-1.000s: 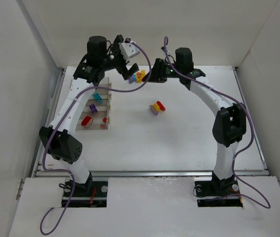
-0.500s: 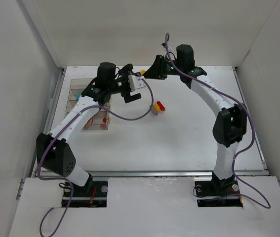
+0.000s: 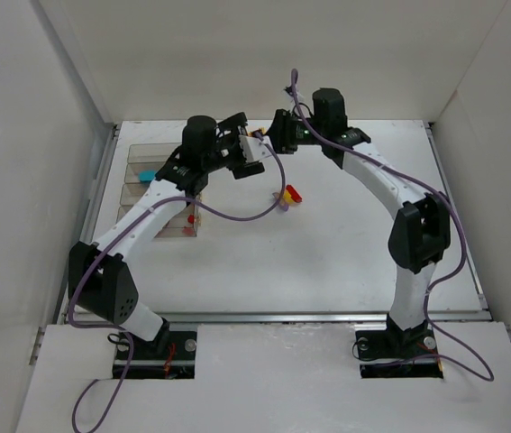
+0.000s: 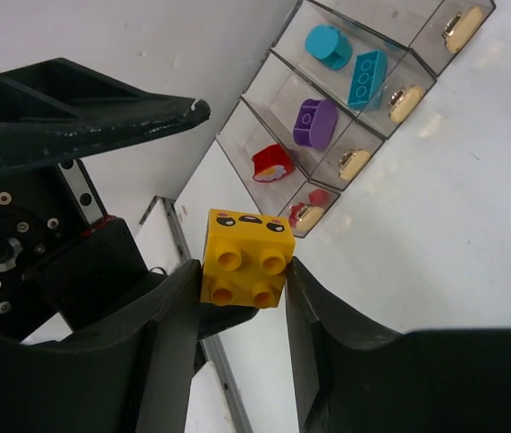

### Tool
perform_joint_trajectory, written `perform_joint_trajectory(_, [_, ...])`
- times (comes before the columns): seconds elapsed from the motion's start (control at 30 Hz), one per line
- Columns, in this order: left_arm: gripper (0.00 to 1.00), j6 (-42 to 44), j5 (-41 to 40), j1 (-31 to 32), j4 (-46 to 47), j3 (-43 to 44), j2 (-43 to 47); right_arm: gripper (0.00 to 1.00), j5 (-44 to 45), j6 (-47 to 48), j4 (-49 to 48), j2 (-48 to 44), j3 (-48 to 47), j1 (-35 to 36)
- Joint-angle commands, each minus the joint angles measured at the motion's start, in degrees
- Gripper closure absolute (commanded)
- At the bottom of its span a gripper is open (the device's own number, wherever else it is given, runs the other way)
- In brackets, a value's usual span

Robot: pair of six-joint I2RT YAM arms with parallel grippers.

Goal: Sort the legos into containers by color

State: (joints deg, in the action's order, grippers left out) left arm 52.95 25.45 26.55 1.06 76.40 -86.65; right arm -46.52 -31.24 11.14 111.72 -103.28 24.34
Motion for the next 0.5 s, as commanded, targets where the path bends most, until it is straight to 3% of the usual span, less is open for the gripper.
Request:
perform_joint_trajectory(0.0, [0.18, -0.92, 0.73, 0.09, 2.99, 1.38, 2.1, 1.0, -1.03, 1.19, -2.08, -2.91, -0.07, 0.01])
perform_joint_trajectory(0.13, [0.33, 0.31, 2.5, 0.09, -0.09, 2.52, 1.57, 1.0, -1.03, 1.19, -2.08, -2.91, -0.68, 0.01])
perform_joint_trajectory(0.47, [0.46, 0.31, 3.82, 0.61, -0.62, 2.52, 1.57, 1.0, -2.69, 1.19, -2.08, -2.3, -1.3, 0.01])
